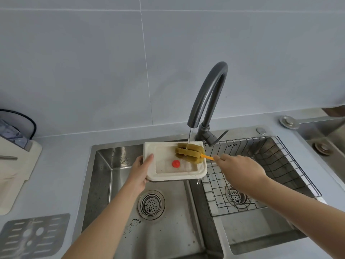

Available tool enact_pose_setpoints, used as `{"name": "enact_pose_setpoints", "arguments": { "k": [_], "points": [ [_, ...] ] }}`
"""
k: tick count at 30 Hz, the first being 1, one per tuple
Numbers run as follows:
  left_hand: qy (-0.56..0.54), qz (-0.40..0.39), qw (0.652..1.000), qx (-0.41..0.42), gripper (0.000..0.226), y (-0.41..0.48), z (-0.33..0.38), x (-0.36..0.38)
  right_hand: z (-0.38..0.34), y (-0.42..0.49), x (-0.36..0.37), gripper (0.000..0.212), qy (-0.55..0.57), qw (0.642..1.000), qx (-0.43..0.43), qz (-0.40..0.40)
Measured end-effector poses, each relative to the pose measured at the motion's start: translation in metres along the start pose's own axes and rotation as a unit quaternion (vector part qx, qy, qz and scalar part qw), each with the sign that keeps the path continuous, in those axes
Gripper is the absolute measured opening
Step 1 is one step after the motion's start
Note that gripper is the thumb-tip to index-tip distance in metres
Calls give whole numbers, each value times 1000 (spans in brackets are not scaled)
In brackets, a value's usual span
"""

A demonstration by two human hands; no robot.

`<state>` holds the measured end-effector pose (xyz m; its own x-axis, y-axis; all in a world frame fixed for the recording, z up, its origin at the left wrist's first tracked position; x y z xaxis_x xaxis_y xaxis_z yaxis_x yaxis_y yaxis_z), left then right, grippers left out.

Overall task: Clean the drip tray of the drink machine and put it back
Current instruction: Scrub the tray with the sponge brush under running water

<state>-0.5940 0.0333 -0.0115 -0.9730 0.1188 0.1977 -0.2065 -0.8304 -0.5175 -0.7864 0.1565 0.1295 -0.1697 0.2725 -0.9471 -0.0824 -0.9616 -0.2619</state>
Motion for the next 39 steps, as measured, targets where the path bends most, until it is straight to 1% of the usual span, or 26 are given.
{"name": "enact_pose_setpoints", "arguments": {
  "k": [2,5,11,14,17,20,22,24,27,30,34,37,39],
  "points": [
    [-2,7,1000,11,19,0,4,-3,2,-2,1,42,0,1000,12,-6],
    [-4,10,1000,21,24,-2,6,-6,-2,-6,1,41,2,1000,18,-15],
    [-18,6,999,26,28,-4,7,-3,-7,-7,-2,35,27,998,24,-48],
    [-20,7,999,35,29,-5,8,-3,-7,-8,-7,31,18,997,19,-66],
    [-24,8,999,41,29,-5,10,-3,-11,-11,-14,25,11,996,6,-93],
    [-17,5,999,42,27,-6,10,-3,-14,-11,-19,21,18,994,-8,-103],
    [-5,-1,999,44,22,-6,11,-3,-8,-10,-21,19,32,993,-1,-111],
    [15,-13,998,56,12,-5,14,-3,3,-10,-25,22,50,992,10,-112],
    [58,-33,995,76,10,-7,22,2,22,-14,-33,28,65,993,23,-97],
    [93,-49,989,100,17,-10,34,13,32,-19,-40,27,82,994,37,-59],
    [147,-68,980,118,22,-11,50,26,23,-21,-34,33,114,992,30,-46],
    [198,-73,969,130,23,-11,60,32,12,-19,-33,30,115,993,15,-11],
    [218,-79,964,129,24,-10,65,36,4,-18,-33,34,121,993,3,9]
  ]
}}
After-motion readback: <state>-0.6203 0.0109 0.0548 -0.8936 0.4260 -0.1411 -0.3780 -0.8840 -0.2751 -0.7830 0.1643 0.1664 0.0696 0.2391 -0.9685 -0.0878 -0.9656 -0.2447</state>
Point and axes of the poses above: each hand's wrist, its own y-axis towards the middle knuckle, its own x-axis out of the palm, z = x × y, the point moved 9 cm from there along y, towards the middle knuckle, and after that the axes turned 1 degree about z, right-handed, at the moved point
